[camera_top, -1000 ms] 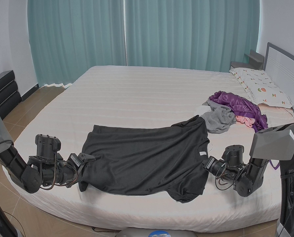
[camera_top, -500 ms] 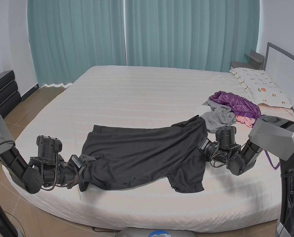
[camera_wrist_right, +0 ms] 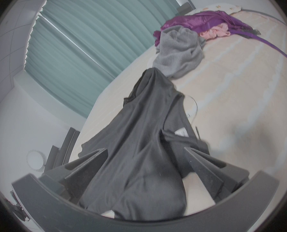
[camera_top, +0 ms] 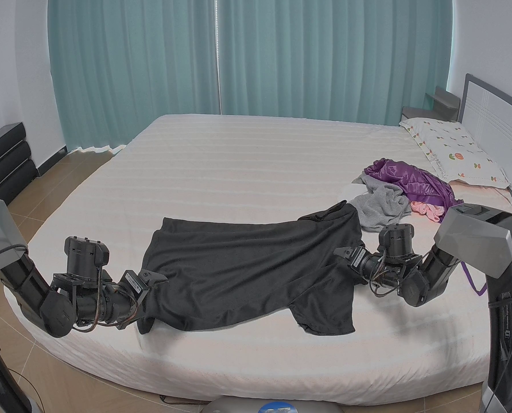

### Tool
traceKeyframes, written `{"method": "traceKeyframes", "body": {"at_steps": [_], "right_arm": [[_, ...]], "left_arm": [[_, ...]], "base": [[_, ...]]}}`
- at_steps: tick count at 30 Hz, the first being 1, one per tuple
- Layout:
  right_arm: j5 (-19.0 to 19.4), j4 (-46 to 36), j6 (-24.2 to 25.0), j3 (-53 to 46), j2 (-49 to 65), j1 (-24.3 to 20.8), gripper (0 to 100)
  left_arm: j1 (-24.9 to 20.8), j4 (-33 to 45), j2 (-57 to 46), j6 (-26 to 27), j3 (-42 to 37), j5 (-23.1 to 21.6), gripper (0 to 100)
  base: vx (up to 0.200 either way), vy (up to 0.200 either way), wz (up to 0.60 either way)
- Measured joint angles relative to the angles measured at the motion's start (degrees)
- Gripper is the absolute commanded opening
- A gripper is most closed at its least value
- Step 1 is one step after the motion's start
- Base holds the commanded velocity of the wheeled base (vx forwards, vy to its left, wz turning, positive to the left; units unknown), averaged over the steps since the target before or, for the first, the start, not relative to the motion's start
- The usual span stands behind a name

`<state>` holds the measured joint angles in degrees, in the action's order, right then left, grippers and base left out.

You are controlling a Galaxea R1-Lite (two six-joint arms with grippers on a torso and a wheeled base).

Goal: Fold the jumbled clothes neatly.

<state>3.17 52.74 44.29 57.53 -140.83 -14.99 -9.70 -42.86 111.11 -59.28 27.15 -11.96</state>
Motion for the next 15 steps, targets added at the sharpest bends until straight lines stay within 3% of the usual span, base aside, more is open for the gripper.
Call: {"method": "traceKeyframes", "body": {"at_steps": [7,15], "right_arm": [[7.67,0.13,-2.39,-11.39,4.66,-0.05,100],[8.51,0.68,-5.53,-16.1,4.55,-2.56,100]], "left_arm": [[0.01,0.0,-0.05,0.05,0.07,0.0,100],[0.39,0.0,-0.49,0.0,0.22,0.41,100]], "base": [[0.0,0.0,0.0],[0.0,0.0,0.0]]}}
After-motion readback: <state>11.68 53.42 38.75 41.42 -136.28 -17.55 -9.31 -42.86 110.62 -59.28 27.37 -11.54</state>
